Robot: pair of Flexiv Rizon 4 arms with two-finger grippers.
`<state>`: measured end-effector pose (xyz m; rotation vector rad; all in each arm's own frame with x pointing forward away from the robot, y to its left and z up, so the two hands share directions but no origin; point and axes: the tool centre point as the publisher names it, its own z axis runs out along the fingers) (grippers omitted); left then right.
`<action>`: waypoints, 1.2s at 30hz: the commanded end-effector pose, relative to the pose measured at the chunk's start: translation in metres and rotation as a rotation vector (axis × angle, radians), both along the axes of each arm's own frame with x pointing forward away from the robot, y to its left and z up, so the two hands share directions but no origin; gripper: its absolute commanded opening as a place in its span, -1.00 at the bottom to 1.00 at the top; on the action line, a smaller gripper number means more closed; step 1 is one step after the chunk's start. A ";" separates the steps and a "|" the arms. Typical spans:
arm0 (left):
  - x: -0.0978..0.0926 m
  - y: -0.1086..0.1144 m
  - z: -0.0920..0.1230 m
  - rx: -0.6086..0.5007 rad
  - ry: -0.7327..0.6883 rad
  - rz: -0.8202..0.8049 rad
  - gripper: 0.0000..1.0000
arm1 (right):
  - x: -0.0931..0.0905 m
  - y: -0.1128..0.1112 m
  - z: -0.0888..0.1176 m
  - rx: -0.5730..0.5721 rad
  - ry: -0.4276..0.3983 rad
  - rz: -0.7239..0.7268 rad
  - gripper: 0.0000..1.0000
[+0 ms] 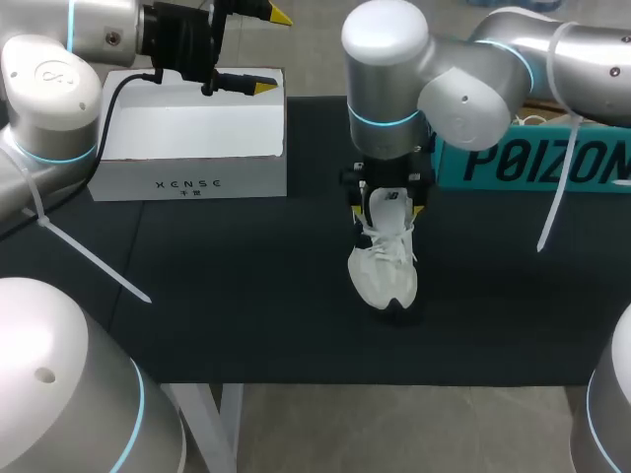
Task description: Take the shoe out of the shoebox, open the shoe tongue, remove and reinsert the insole, then place the shoe into the shoebox
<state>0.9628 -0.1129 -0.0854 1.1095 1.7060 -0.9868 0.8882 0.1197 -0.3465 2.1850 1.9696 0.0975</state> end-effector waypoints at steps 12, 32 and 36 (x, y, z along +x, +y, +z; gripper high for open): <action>0.000 0.001 0.000 0.004 0.001 -0.001 1.00 | -0.015 0.005 0.010 0.000 -0.017 -0.011 0.95; 0.000 0.001 0.000 0.004 0.001 -0.001 1.00 | -0.022 0.007 0.018 -0.002 -0.045 0.002 -1.00; 0.000 0.001 0.000 0.004 0.001 -0.001 1.00 | -0.025 -0.002 0.016 -0.013 -0.045 -0.017 -1.00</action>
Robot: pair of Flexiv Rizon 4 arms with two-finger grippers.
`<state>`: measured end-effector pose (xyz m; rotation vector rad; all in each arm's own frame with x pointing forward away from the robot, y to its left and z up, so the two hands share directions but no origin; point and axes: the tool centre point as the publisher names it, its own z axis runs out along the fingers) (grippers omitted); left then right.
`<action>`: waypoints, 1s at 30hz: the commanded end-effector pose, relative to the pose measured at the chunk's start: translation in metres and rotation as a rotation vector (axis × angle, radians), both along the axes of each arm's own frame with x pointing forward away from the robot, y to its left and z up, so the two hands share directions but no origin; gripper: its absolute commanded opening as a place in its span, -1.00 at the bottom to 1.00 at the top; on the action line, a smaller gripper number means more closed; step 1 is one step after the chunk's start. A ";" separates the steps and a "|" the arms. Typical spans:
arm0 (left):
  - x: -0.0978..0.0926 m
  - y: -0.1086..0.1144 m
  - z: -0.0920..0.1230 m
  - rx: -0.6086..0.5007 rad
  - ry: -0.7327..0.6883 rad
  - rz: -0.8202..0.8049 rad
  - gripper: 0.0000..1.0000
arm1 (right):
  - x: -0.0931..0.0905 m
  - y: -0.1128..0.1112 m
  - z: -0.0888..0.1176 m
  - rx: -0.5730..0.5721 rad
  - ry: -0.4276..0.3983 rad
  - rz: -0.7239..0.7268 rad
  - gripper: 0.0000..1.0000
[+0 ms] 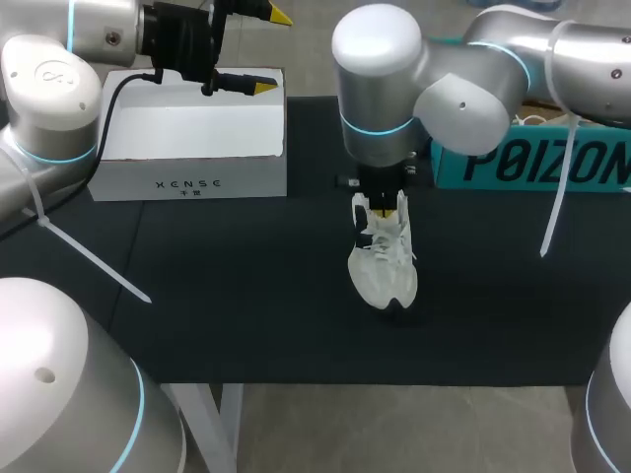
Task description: Take the shoe out of the shoebox, open the shoe tongue, remove and reinsert the insole, then place the shoe into the shoebox
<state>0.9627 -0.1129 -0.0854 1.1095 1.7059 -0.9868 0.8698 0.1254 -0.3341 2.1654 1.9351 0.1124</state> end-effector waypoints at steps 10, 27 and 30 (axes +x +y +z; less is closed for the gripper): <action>0.000 0.001 0.000 0.004 0.001 -0.001 1.00 | 0.010 -0.011 -0.026 0.025 0.002 -0.001 -1.00; 0.000 0.001 0.000 0.004 0.001 -0.001 1.00 | 0.008 -0.007 0.034 0.354 -0.085 0.691 -1.00; 0.000 0.001 0.000 0.004 0.001 -0.001 1.00 | 0.010 -0.010 0.035 0.338 -0.093 0.637 -1.00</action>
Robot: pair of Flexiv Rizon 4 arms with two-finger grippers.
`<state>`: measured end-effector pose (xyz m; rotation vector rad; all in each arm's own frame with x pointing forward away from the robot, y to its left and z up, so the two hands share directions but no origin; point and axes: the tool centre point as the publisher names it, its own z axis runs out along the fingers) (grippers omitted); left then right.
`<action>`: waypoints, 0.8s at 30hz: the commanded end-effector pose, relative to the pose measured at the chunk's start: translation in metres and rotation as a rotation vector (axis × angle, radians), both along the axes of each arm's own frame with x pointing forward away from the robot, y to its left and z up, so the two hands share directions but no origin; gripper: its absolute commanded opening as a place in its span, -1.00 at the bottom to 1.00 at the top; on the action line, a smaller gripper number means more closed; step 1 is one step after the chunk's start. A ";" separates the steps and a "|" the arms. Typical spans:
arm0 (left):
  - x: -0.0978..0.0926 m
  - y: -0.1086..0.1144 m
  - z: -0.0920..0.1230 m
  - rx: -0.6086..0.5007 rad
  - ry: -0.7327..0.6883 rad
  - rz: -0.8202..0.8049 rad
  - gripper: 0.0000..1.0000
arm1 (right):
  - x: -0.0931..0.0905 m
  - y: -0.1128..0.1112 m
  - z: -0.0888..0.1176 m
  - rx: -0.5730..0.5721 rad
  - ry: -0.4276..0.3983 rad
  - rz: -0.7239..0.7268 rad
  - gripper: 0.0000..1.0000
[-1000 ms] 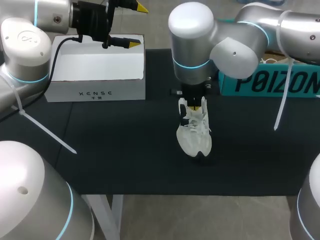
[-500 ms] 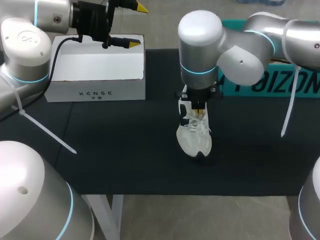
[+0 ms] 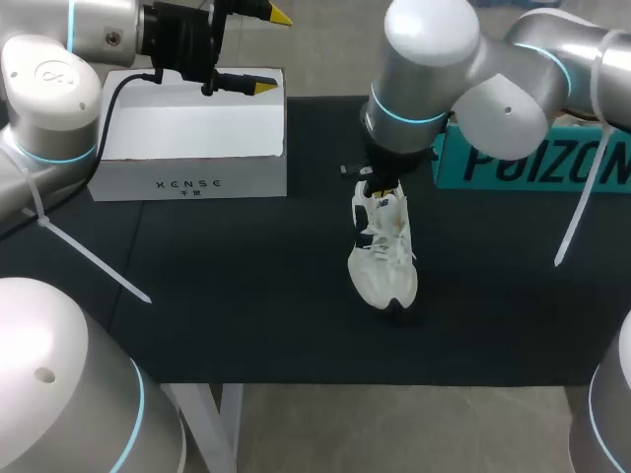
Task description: Take the shoe out of the shoebox, open the shoe tongue, remove and reinsert the insole, then place the shoe into the shoebox
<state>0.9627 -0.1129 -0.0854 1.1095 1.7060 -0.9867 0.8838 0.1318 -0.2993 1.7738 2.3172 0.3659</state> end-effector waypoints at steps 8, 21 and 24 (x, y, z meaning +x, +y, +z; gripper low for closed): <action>0.000 0.001 0.000 0.004 0.001 -0.001 1.00 | -0.004 -0.016 0.000 0.226 0.025 0.258 -1.00; 0.000 0.001 0.000 0.004 0.001 -0.001 1.00 | 0.046 -0.045 0.012 -0.057 0.001 0.937 -1.00; 0.000 0.001 0.000 0.004 0.001 -0.001 1.00 | 0.061 -0.042 0.018 -0.147 0.028 1.043 -1.00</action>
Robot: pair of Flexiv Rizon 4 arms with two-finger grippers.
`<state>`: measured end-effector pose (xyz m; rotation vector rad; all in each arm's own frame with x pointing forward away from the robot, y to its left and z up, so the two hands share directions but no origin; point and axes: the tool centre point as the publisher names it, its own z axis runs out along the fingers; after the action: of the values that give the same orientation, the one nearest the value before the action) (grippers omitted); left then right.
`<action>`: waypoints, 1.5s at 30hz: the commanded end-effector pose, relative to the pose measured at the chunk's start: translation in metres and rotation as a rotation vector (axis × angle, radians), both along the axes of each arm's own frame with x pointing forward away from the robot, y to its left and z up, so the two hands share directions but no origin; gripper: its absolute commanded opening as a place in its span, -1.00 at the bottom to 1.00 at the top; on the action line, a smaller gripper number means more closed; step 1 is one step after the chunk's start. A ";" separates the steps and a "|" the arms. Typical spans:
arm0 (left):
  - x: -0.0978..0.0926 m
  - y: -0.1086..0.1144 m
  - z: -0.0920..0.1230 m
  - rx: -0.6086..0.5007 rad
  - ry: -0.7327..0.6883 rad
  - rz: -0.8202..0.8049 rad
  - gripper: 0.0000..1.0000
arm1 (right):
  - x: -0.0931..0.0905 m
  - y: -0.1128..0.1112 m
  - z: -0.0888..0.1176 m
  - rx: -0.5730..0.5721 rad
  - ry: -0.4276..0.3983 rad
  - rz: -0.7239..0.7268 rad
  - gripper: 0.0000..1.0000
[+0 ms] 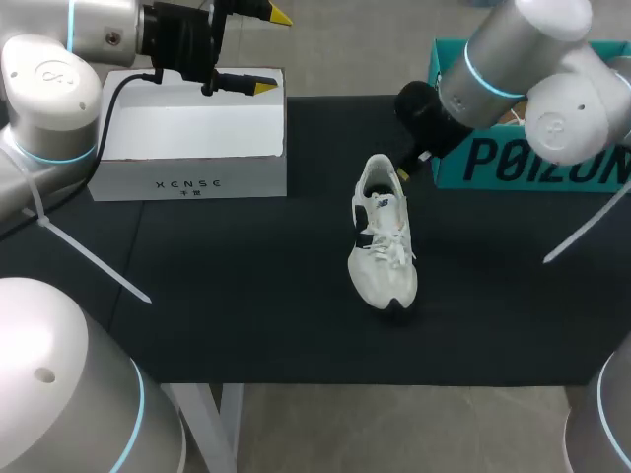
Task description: Take the shoe out of the shoebox, open the shoe tongue, remove and reinsert the insole, then place the shoe into the shoebox
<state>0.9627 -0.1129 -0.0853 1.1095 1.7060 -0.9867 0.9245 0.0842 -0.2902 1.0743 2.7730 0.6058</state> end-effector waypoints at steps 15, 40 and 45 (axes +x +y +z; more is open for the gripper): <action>0.000 0.001 0.000 0.004 0.001 -0.001 1.00 | 0.062 0.037 -0.023 -0.491 -0.010 0.676 -1.00; 0.000 0.001 0.000 0.004 0.001 -0.001 1.00 | 0.094 0.025 -0.057 -0.479 0.058 0.665 -0.22; 0.000 0.001 0.000 0.004 0.001 -0.001 1.00 | 0.094 0.025 -0.072 -0.466 0.084 0.661 -0.11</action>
<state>0.9627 -0.1129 -0.0853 1.1095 1.7060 -0.9868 1.0124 0.1065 -0.3524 0.0854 3.0736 -0.0694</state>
